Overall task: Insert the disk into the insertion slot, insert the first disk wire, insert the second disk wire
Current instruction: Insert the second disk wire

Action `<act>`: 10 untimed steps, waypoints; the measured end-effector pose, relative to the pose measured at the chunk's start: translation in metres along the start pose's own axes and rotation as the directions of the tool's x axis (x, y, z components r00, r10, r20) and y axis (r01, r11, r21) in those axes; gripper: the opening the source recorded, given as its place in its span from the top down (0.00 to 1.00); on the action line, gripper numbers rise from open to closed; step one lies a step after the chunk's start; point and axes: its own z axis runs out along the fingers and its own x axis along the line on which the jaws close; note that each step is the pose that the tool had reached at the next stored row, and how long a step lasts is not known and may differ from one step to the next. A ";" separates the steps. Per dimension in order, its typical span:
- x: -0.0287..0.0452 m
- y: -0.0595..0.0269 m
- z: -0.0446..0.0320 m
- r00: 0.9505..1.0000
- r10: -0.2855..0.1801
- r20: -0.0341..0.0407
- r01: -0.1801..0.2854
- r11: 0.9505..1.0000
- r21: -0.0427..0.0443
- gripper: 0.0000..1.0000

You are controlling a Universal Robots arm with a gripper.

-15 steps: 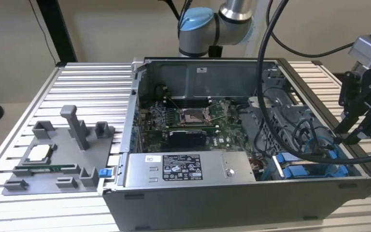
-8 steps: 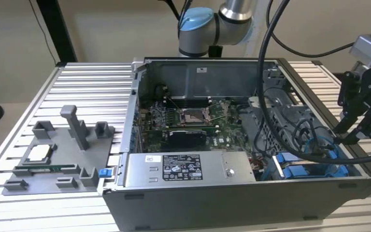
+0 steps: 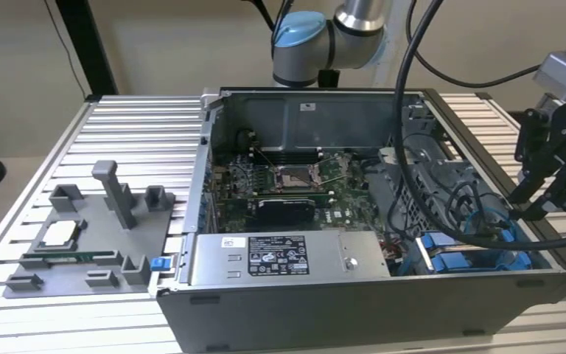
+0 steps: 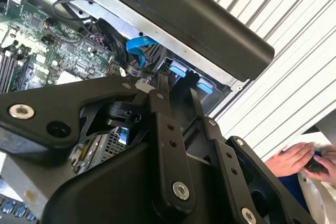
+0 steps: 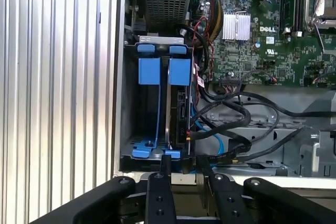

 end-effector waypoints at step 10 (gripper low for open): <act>0.0001 -0.0016 0.0013 1.000 0.000 0.002 0.000 1.000 0.000 0.00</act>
